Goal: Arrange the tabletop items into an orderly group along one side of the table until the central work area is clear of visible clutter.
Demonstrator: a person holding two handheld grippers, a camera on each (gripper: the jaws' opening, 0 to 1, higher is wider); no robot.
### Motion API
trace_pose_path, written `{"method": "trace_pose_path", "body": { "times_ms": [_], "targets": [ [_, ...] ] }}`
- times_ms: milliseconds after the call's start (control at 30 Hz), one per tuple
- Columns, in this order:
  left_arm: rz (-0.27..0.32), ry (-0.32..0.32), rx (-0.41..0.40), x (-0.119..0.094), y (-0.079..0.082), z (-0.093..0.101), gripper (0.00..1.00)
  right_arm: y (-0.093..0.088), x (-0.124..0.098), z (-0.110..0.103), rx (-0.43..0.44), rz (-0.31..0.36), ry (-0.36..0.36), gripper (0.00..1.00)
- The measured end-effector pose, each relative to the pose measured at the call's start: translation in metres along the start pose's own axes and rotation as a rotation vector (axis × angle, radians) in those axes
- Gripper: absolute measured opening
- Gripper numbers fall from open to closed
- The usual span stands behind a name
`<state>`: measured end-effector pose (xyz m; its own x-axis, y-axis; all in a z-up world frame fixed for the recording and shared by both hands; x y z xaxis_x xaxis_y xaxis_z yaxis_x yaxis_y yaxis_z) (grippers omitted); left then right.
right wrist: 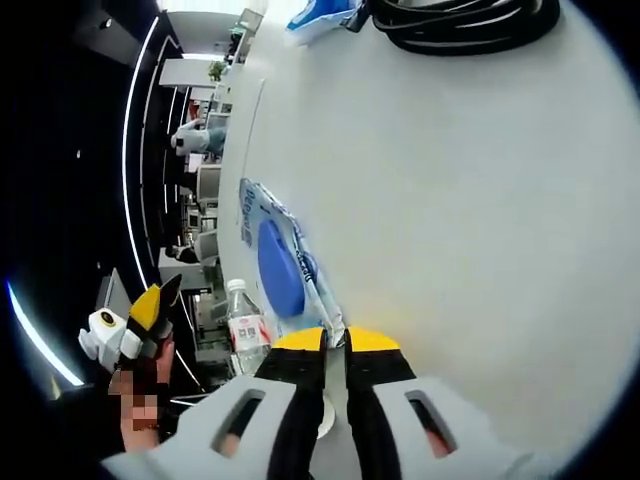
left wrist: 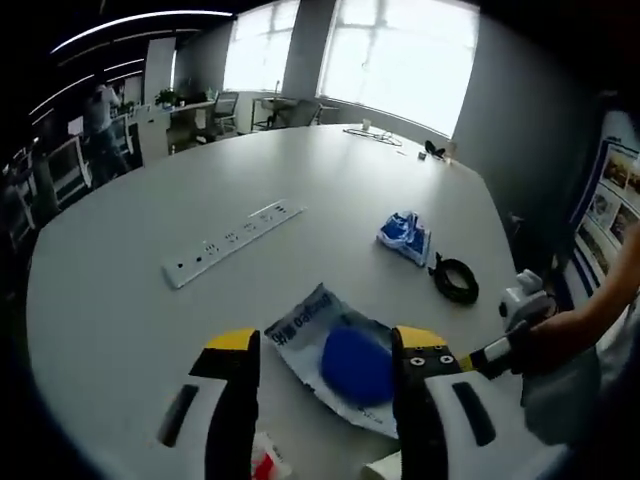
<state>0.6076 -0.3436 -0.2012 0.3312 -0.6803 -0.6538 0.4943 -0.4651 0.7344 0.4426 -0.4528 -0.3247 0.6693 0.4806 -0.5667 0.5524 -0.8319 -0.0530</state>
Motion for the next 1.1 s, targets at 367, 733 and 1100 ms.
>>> {"method": "trace_pose_path", "body": {
  "times_ms": [367,733,1100],
  "targets": [
    [-0.118,-0.035,0.089,0.030,-0.004,-0.012,0.52,0.000,0.000,0.000,0.007,0.004,0.000,0.03],
    [-0.242,-0.080,0.187,0.068,-0.011,-0.023,0.50,0.000,0.000,0.000,0.017,0.006,0.004,0.03],
    [-0.355,-0.129,0.290,0.103,-0.019,-0.028,0.46,0.001,0.001,0.001,0.019,0.005,0.006,0.03]
  ]
}}
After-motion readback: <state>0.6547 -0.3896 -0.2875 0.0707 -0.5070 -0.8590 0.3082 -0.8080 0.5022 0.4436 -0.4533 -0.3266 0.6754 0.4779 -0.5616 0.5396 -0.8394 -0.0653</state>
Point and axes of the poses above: the point that each gripper's makers call its tool centre point, and the gripper's own axes: x roughly forward along the fingers, z roughly to its right, y roughly out of its top, the point moved 3 cm from there along -x, roughly backward along the fingers, and after that the axes turned 2 degrees about -z, right-handed, at the moved point
